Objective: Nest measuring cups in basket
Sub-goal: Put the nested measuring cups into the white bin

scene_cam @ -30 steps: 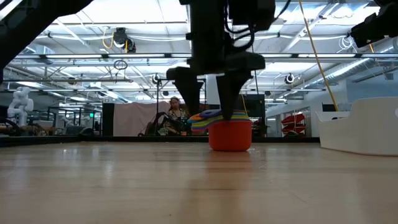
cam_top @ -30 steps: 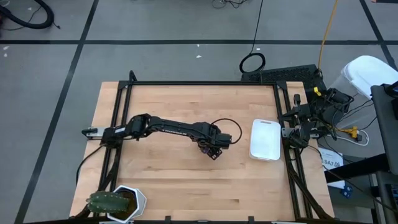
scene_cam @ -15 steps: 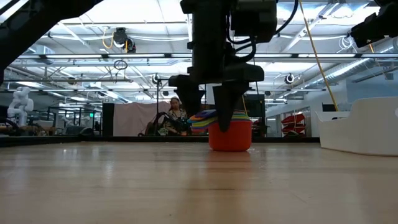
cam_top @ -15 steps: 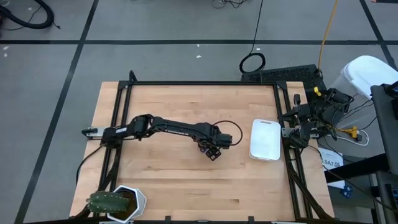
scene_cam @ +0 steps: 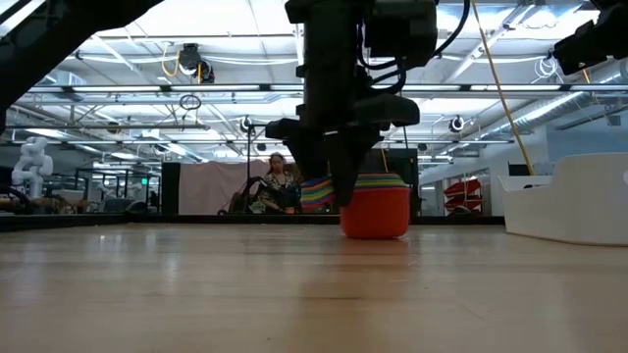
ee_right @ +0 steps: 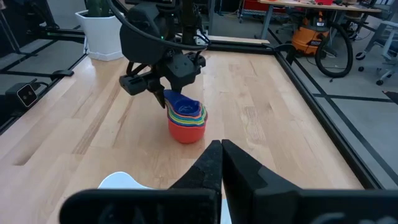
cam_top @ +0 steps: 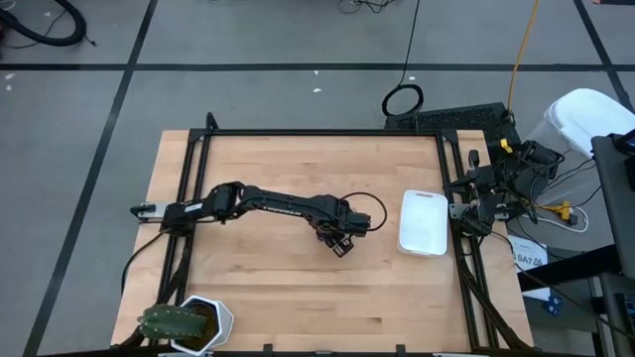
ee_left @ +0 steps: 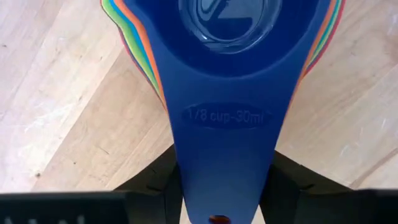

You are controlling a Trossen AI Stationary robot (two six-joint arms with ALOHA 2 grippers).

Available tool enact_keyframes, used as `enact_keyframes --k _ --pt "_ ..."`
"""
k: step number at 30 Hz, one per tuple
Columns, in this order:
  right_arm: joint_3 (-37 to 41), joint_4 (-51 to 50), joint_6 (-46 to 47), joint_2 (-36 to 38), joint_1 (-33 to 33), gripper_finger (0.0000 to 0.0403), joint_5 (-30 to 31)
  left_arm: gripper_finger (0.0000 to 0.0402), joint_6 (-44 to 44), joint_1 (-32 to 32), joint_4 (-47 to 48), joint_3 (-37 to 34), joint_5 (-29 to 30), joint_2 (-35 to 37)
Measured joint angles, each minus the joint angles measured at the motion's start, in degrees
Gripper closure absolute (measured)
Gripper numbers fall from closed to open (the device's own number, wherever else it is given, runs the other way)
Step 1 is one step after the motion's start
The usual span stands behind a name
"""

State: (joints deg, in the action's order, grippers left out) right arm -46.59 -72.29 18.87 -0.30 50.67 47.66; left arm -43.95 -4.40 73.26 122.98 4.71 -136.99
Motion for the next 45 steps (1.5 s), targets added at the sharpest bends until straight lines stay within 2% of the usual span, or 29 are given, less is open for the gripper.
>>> enact_keyframes --k 5,13,20,27,33,38,40,45 --pt "0.0 0.0 0.0 0.0 0.01 0.0403 0.0 0.024 -0.15 -0.1 -0.03 0.0 -0.2 0.0" --pt "0.0 0.0 0.0 0.0 0.01 0.0403 0.0 0.0111 0.85 -0.11 -0.05 0.0 -0.24 0.0" --pt "0.0 -0.01 0.01 0.0 0.01 0.0403 0.0 0.0054 4.01 -0.11 -0.05 0.0 -0.35 0.0" --pt "0.0 -0.02 0.0 0.0 0.0 0.0403 0.0 0.005 8.48 -0.07 -0.03 1.51 0.3 0.02" --pt "-0.02 0.02 -3.53 -2.53 -0.01 0.0403 0.39 0.0063 12.03 -0.92 0.26 6.71 5.81 0.04" --pt "-0.23 2.04 -7.34 -12.26 -0.06 0.0403 4.65 0.0071 14.37 -2.24 1.64 12.04 10.91 0.11" --pt "-1.77 2.92 -7.86 -17.35 -0.08 0.0401 5.73 0.0071 15.13 -2.85 1.65 11.47 14.37 1.82" --pt "-10.15 3.59 -7.29 -29.74 -0.81 0.0373 6.25 0.0069 15.35 -4.96 6.38 11.45 28.33 8.17"
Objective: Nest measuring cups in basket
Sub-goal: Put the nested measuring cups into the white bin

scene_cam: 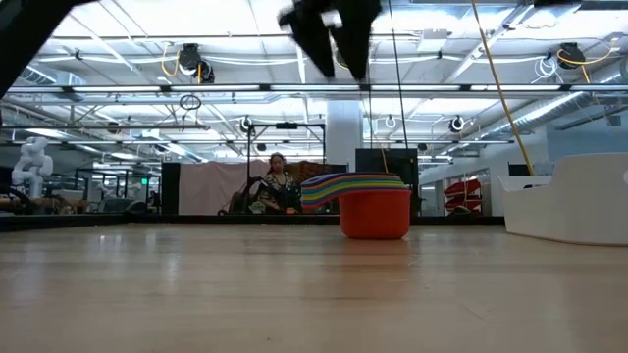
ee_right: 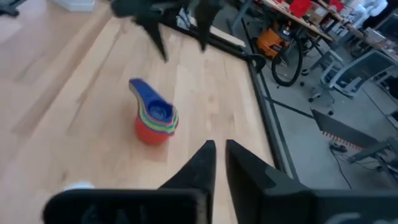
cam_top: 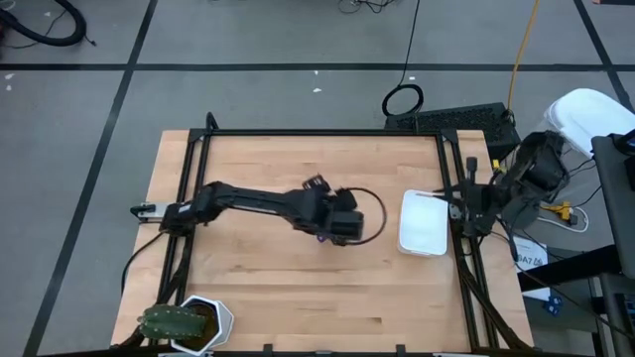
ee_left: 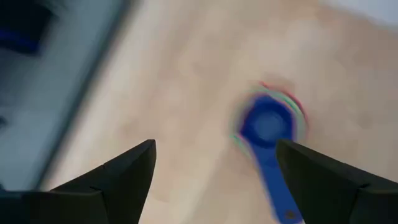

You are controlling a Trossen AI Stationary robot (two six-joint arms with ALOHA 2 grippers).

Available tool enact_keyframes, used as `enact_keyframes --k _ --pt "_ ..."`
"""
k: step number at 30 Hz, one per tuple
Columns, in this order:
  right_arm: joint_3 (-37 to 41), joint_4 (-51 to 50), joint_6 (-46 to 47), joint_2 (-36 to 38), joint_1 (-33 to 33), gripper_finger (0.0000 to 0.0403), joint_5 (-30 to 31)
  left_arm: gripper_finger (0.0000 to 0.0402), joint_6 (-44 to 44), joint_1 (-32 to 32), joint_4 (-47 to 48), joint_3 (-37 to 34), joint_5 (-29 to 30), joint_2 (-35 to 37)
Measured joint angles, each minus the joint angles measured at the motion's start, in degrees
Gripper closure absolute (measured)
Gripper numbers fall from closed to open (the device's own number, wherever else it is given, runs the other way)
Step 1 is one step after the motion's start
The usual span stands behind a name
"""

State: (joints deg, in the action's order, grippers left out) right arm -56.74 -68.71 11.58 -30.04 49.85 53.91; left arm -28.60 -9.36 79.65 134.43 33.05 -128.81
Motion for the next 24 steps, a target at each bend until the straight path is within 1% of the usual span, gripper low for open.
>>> enact_keyframes --k 2,5,8,11,14,17,20,24 --pt "-4.14 -0.05 0.08 -4.66 -1.02 0.0353 -0.18 0.0069 -0.17 -1.05 0.28 0.02 5.2 3.25" --pt "-9.9 -0.27 -0.32 -11.37 -3.55 0.032 -2.29 0.0069 -0.84 -3.04 -0.5 0.04 10.83 8.53" --pt "-14.37 -0.42 -0.51 -17.44 -7.09 0.0289 -4.61 0.0069 -2.22 -5.39 -0.82 0.07 14.41 12.82" --pt "-16.75 -0.68 0.45 -22.45 -11.09 0.0269 -9.87 0.0069 -3.61 -7.85 -0.7 0.07 16.2 15.01" --pt "-16.91 -0.94 1.09 -26.79 -14.76 0.0263 -15.87 0.0069 -4.66 -10.58 0.37 0.07 17.79 15.46" --pt "-16.91 1.39 0.29 -31.25 -17.56 0.0263 -20.54 0.0069 -4.94 -13.73 1.71 0.02 21.68 15.39" --pt "-16.91 6.35 -3.75 -36.36 -20.85 0.0265 -25.3 0.0069 -5.13 -16.62 1.76 0.02 26.59 15.41" --pt "-16.91 10.75 -7.85 -42.45 -26.21 0.026 -32.1 0.0069 -7.33 -21.13 3.68 -0.02 35.59 16.61"
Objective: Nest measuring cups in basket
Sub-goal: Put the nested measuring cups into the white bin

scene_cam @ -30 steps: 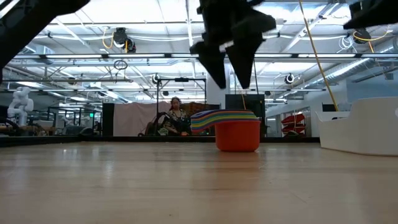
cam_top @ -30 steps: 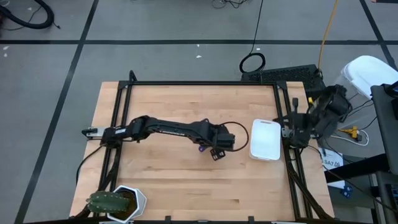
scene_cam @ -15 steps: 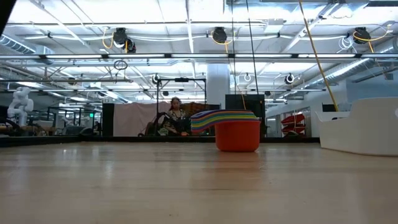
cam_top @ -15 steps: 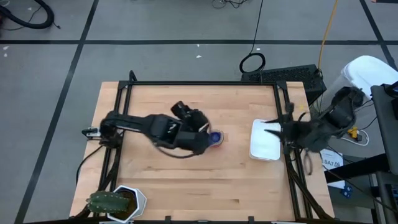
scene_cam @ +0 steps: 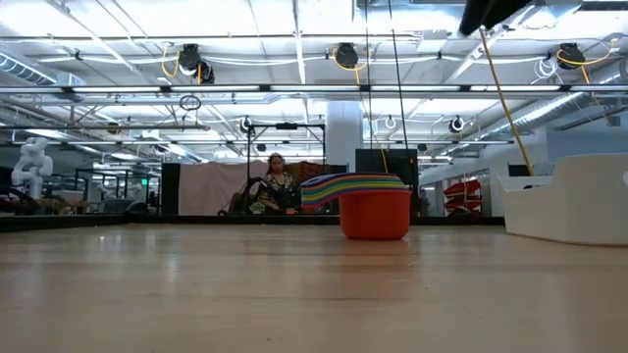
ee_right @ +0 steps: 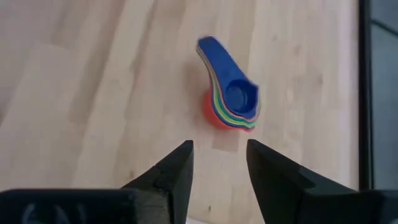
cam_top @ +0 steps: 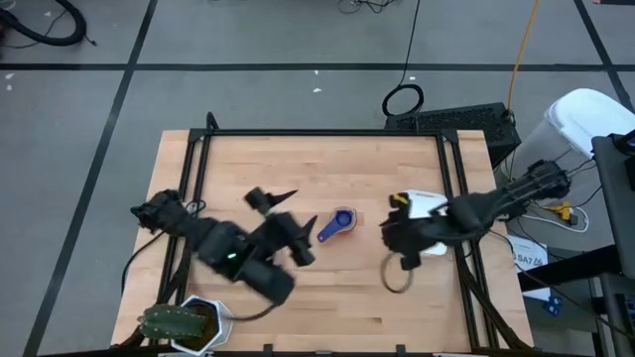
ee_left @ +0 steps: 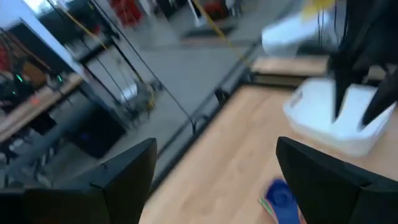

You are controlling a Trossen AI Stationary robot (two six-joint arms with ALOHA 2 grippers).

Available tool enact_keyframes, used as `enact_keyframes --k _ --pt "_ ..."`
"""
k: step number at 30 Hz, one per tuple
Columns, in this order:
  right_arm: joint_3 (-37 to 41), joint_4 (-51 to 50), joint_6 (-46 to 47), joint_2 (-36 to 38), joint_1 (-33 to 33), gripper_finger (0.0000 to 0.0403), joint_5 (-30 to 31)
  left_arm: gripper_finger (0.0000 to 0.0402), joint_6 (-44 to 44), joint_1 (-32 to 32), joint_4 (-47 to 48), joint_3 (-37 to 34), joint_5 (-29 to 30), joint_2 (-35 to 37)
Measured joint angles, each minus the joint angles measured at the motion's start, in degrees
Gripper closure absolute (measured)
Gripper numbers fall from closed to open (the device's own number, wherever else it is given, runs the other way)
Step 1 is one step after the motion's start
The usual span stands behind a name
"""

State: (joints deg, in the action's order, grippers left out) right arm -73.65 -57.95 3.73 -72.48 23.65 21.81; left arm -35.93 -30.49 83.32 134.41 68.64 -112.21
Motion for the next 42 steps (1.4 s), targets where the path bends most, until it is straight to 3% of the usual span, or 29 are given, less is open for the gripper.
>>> enact_keyframes --k 6,13,20,26,34,38,42 --pt "-1.47 2.3 -4.49 -6.1 -6.06 0.0239 -6.72 0.0069 -9.06 -5.59 6.9 0.04 5.76 2.47" --pt "-14.05 1.98 -8.36 -13.93 -8.29 0.0211 -10.02 0.0069 -8.1 -11.55 6.7 0.02 11.55 3.82" --pt "-23.9 -2.62 -9.7 -22.03 -8.25 0.021 -10.12 0.0069 -6.61 -16.27 6.7 0.0 11.19 4.64" --pt "-25.31 -4.77 -11.72 -28.66 -8.24 0.021 -11.56 0.0069 -8.11 -20.7 6.7 -1.3 9.51 4.34" --pt "-25.31 -4.67 -16.48 -34.75 -10.09 0.021 -14.48 0.0069 -14.48 -24.85 5.12 -10.23 12.77 4.21" --pt "-25.31 -4.73 -16.62 -35.06 -10.58 0.021 -14.55 0.0069 -16.08 -24.83 5.12 -12.91 10.3 4.18" --pt "-25.31 -4.93 -16.69 -33.83 -10.59 0.0211 -14.46 0.0069 -15.37 -24.34 3.26 -13.42 -2.66 4.18"
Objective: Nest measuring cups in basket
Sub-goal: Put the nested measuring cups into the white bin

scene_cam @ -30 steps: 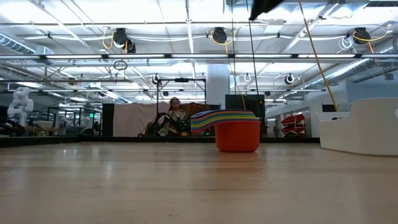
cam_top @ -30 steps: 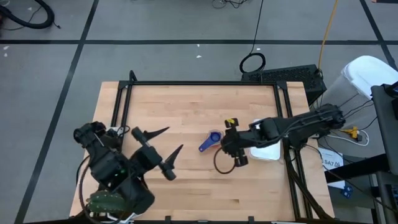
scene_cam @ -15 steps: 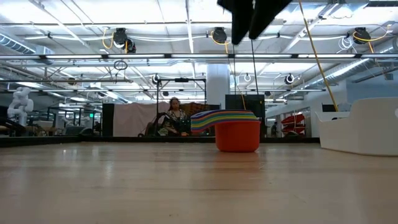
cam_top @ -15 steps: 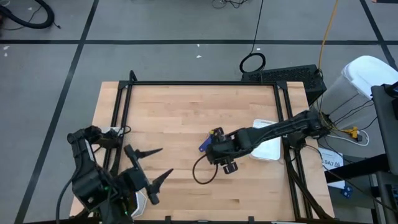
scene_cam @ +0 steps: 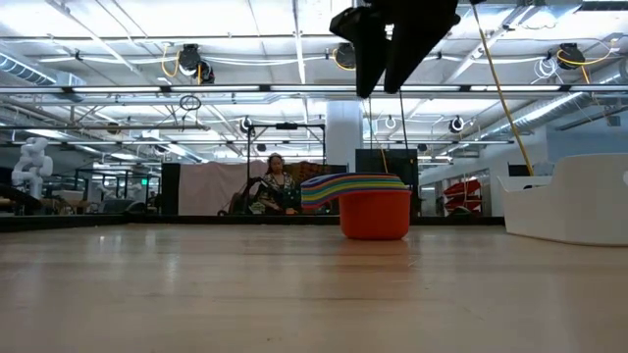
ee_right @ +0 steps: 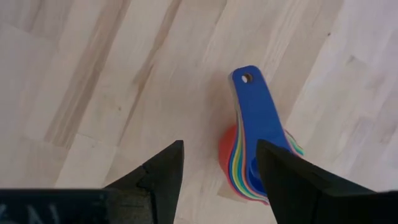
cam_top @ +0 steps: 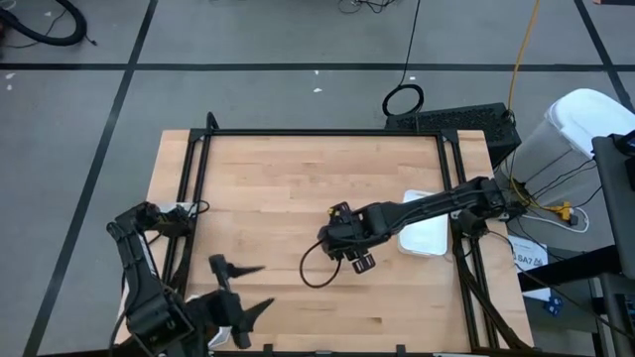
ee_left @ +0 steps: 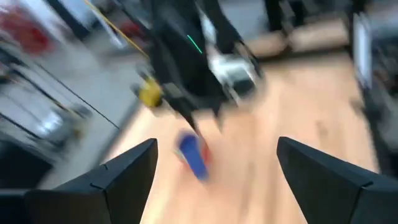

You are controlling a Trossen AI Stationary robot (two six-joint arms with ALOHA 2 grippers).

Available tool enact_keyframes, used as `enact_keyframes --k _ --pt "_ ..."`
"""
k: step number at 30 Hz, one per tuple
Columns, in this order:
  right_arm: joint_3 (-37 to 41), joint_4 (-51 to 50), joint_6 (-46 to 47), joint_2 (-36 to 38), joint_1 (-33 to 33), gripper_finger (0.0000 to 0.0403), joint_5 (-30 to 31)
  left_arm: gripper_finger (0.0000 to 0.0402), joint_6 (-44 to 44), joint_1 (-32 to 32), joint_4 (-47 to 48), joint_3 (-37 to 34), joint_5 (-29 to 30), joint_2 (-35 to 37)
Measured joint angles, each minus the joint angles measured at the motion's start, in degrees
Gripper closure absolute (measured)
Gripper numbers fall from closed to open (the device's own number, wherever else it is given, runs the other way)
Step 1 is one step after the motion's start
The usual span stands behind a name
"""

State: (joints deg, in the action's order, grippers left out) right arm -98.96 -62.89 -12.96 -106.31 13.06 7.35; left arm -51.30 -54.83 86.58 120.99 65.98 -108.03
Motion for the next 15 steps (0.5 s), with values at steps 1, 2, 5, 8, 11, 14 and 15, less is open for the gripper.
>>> enact_keyframes --k 1,2,5,8,11,14,15 --pt "0.0 0.01 -0.12 0.48 0.0 0.0211 0.07 0.0069 1.42 0.19 -0.85 -0.02 -3.57 0.0" --pt "0.0 0.0 -0.12 0.89 0.0 0.0211 0.1 0.0069 1.74 0.35 -2.68 -0.02 -5.91 0.0" --pt "0.0 0.54 -0.18 1.76 -0.11 0.0211 0.13 0.0069 1.73 0.44 -8.84 -0.02 -6.8 0.0" --pt "0.0 1.05 -0.36 2.36 -0.33 0.0211 0.15 0.0069 12.3 0.79 -20.25 0.0 -8.99 -0.74" --pt "0.0 1.3 -0.27 2.72 -0.36 0.0211 0.22 0.0069 26.83 2.05 -32.83 -0.06 -13.22 -2.61" --pt "0.0 0.79 1.07 2.9 -0.33 0.0211 0.27 0.0069 42.89 4.4 -46.53 -0.04 -21.81 -4.64" --pt "0.0 0.73 1.56 2.9 -0.33 0.0211 0.27 0.0069 47.61 5.18 -50.66 -0.04 -26.16 -5.26"
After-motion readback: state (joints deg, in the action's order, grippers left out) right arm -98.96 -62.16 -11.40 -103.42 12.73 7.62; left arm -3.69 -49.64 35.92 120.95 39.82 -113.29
